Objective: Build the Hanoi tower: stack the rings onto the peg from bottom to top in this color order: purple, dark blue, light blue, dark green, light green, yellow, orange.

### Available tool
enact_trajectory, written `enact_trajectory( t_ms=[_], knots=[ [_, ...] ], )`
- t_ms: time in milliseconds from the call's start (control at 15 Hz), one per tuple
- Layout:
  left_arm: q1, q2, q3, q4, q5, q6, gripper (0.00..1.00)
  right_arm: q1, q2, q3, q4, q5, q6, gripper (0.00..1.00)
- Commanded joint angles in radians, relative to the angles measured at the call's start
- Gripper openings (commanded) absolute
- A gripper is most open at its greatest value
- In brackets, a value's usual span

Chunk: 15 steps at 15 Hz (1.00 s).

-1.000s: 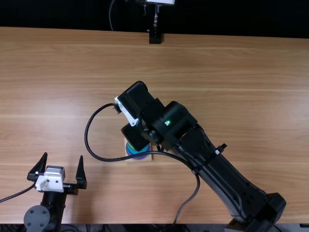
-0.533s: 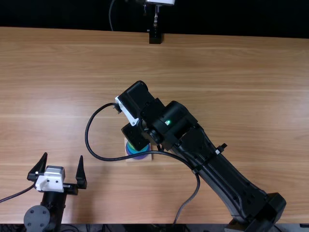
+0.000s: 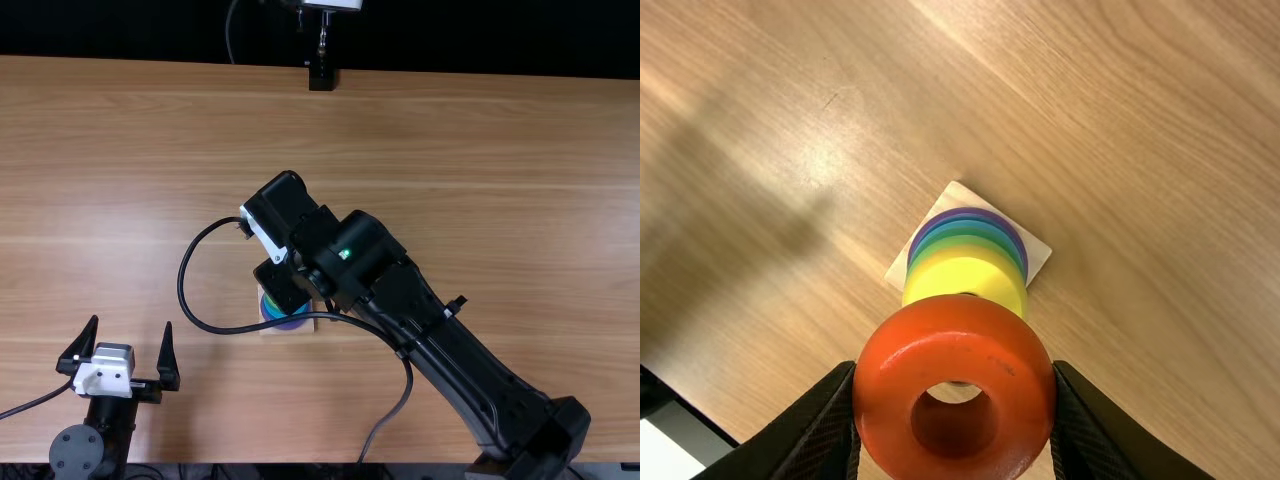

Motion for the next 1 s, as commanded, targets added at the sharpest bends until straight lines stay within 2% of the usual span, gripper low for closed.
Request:
enact_trajectory(
  t_ms=[0, 200, 267, 333, 400, 467, 933],
  knots=[
    [0.002, -0.012, -0.025, -0.006, 0.005, 0.006, 1.00, -0.003, -0.027, -0.012, 0.003, -0.002, 0.008, 0.00],
    [0.002, -0.012, -0.025, -0.006, 0.005, 0.006, 1.00, -0.005, -0.027, -0.015, 0.005, 0.000, 0.006, 0.00],
    [0.002, -0.012, -0.025, -0.006, 0.005, 0.006, 1.00, -0.003, -0.027, -0.015, 0.005, 0.002, 0.006, 0.03],
    [0.002, -0.012, -0.025, -0.006, 0.005, 0.006, 1.00, -0.003, -0.027, -0.013, 0.003, 0.003, 0.006, 0.39],
    [0.002, -0.012, -0.025, -0.006, 0.005, 0.006, 1.00, -0.005, -0.027, -0.015, 0.003, 0.005, 0.004, 0.67],
    [0.002, -0.012, -0.025, -0.006, 0.005, 0.006, 1.00, -0.003, -0.027, -0.016, 0.001, 0.007, 0.001, 1.00],
    [0.002, -0.012, -0.025, -0.006, 0.005, 0.006, 1.00, -0.005, -0.024, -0.015, 0.069, 0.003, 0.008, 1.00]
  ],
)
